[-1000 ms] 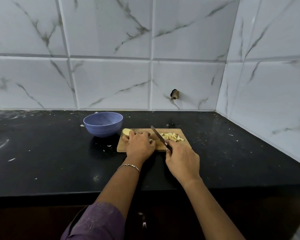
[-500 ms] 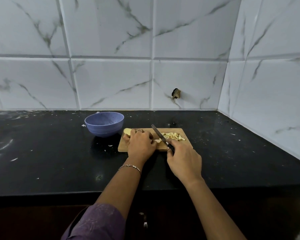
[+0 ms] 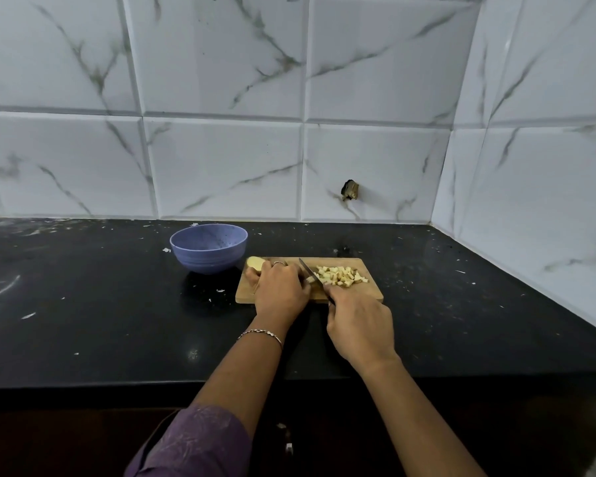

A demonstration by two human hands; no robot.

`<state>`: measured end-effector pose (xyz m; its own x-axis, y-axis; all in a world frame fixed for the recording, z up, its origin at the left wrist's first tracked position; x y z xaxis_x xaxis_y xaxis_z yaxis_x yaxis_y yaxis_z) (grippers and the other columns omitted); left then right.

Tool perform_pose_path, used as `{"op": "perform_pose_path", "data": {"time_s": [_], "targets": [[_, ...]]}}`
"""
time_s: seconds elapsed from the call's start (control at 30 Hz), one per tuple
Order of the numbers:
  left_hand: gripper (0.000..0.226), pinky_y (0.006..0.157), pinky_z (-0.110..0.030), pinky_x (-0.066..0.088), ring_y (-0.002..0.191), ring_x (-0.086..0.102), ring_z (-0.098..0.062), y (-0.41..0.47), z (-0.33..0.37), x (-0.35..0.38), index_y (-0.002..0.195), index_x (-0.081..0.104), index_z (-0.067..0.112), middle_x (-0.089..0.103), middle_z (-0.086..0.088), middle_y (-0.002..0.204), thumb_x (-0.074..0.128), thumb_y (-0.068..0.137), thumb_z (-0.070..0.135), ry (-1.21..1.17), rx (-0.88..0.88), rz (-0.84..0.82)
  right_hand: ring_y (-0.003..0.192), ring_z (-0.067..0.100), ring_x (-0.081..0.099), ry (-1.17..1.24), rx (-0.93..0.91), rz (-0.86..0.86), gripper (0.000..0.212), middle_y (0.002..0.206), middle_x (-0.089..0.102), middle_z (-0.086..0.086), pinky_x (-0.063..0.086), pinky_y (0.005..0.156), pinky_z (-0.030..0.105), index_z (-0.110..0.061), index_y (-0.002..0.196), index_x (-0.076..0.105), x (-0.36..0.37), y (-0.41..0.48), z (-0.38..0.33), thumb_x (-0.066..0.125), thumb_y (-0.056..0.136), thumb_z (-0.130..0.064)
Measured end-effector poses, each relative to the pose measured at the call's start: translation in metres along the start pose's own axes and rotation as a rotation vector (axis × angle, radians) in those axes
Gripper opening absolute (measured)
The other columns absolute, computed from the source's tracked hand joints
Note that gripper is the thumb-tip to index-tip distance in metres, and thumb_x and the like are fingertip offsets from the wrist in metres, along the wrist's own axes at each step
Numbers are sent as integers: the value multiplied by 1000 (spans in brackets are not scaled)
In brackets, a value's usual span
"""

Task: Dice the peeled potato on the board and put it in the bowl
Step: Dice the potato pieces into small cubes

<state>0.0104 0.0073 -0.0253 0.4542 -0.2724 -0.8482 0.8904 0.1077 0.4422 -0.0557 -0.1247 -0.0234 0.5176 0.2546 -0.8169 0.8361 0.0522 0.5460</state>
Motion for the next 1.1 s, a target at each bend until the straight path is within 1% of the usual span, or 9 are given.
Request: {"op": "perform_pose_path", "data": {"time_s": [0.2, 0.33, 0.4, 0.5, 0.6, 0.7, 0.93, 1.03, 1.1], "targets": [[26, 98, -47, 23, 118, 45, -21, -1, -1, 0, 111, 70, 32, 65, 1, 112, 54, 93, 41, -15, 11, 5, 81, 13, 65, -20, -42, -15, 30, 95, 68, -7, 56, 66, 31, -31, 121, 61, 1, 0, -6, 55, 95, -17], [25, 96, -46, 24, 114, 47, -21, -3, -1, -2, 106, 71, 33, 67, 2, 107, 54, 92, 44, -10, 13, 27, 82, 14, 65, -11, -24, -1, 33, 95, 67, -8, 53, 65, 30, -32, 122, 59, 2, 0, -3, 54, 95, -15], [25, 93, -45, 21, 113, 48, -20, -2, -2, -2, 104, 72, 32, 68, 4, 104, 55, 91, 45, -12, 4, 37, 83, 14, 65, 0, 11, 12, 37, 94, 67, -8, 51, 65, 30, -33, 127, 57, 2, 0, 1, 53, 95, -15], [24, 90, -43, 18, 115, 49, -19, -1, -2, -1, 105, 73, 31, 69, 5, 104, 56, 92, 42, -21, 1, 35, 83, 13, 62, 39, 32, 31, 41, 93, 66, -8, 53, 67, 31, -34, 135, 53, 1, 0, 5, 52, 98, -18], [22, 97, -45, 20, 116, 49, -18, 0, -2, 0, 106, 72, 32, 69, 7, 104, 56, 92, 38, -18, -5, 23, 80, 11, 60, 88, 23, 41, 37, 89, 63, -9, 51, 67, 29, -34, 136, 53, -2, -1, 5, 51, 100, -27], [21, 99, -47, 22, 115, 51, -18, 1, -2, 0, 103, 72, 30, 69, 8, 101, 56, 91, 37, -12, -10, 28, 81, 10, 60, 94, 4, 34, 35, 90, 64, -10, 48, 66, 27, -35, 134, 54, -2, -2, 3, 51, 100, -29], [22, 101, -47, 24, 114, 52, -18, 0, -5, -1, 106, 71, 31, 70, 7, 104, 56, 92, 38, -3, -16, 38, 86, 11, 63, 101, -7, -2, 25, 95, 66, -9, 49, 69, 27, -31, 120, 62, 1, 2, 2, 53, 98, -26], [22, 101, -48, 23, 114, 53, -18, 1, -6, 1, 107, 71, 32, 70, 7, 104, 56, 92, 37, -11, -25, 33, 85, 12, 64, 84, -11, 1, 25, 95, 66, -8, 51, 69, 29, -31, 121, 62, 1, 1, 2, 53, 98, -24], [22, 101, -48, 23, 113, 53, -18, 2, -6, 1, 107, 71, 33, 70, 8, 104, 56, 92, 36, -11, -29, 37, 81, 12, 64, 51, -23, 20, 28, 93, 67, -9, 51, 66, 28, -32, 123, 61, 0, 0, -1, 53, 97, -21]]}}
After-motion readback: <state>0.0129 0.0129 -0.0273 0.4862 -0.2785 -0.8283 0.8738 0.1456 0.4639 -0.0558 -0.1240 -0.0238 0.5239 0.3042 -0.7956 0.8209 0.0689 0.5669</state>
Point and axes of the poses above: each hand's wrist, its own y-axis towards the middle knuckle, its own x-axis out of the palm, z = x × y, the point moved 9 cm from there along y, towards the middle knuckle
